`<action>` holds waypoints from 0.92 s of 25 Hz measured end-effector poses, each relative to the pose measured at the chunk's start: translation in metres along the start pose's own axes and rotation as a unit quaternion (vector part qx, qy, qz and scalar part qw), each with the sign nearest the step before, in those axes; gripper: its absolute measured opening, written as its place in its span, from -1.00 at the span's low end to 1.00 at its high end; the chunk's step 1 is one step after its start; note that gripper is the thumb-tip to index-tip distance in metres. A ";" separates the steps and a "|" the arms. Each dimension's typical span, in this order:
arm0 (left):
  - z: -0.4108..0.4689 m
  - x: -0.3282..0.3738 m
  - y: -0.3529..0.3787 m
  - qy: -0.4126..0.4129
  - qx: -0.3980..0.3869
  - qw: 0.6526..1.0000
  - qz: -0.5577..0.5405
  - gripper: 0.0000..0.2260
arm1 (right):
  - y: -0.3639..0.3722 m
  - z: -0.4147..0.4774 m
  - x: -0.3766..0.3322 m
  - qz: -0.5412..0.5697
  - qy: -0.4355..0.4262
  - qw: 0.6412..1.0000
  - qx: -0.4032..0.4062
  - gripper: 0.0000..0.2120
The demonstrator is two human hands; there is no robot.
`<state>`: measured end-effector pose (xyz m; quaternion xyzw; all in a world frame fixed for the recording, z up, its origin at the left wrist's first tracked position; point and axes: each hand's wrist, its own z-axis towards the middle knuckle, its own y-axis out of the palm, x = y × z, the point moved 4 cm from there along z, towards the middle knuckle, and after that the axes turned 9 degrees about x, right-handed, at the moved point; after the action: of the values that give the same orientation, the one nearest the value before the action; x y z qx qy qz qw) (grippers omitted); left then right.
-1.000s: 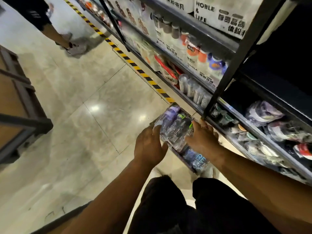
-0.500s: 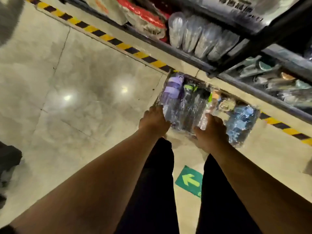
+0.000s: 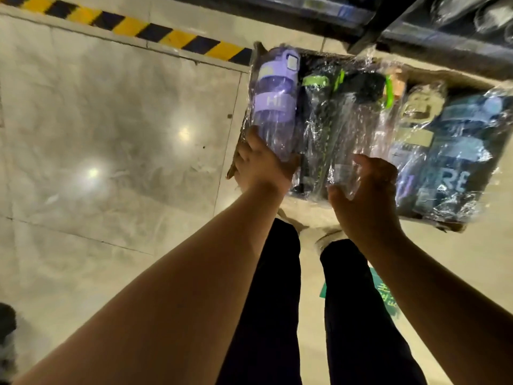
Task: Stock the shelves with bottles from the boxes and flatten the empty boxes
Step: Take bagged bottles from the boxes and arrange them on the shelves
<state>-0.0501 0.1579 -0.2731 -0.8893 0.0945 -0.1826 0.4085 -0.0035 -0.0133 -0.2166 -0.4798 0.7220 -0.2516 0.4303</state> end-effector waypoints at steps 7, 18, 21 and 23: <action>0.003 -0.005 -0.012 -0.010 -0.047 0.994 -0.103 0.05 | -0.001 0.009 -0.002 0.055 0.077 0.995 0.018 -0.35; -0.038 -0.043 -0.009 -0.002 -0.065 0.966 -0.251 -0.10 | 0.024 0.046 -0.005 0.002 0.166 0.986 0.023 0.01; -0.054 -0.039 -0.021 -0.010 -0.070 0.966 -0.249 -0.13 | 0.013 0.041 -0.003 0.066 0.167 0.984 0.014 0.00; -0.065 -0.026 -0.040 0.002 -0.089 0.953 -0.291 -0.17 | -0.008 0.030 -0.005 0.124 0.178 0.976 -0.001 0.10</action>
<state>-0.0994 0.1473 -0.2104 -0.9108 -0.1510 -0.2863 0.2563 0.0267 -0.0101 -0.2237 -0.3347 0.8410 -0.2771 0.3224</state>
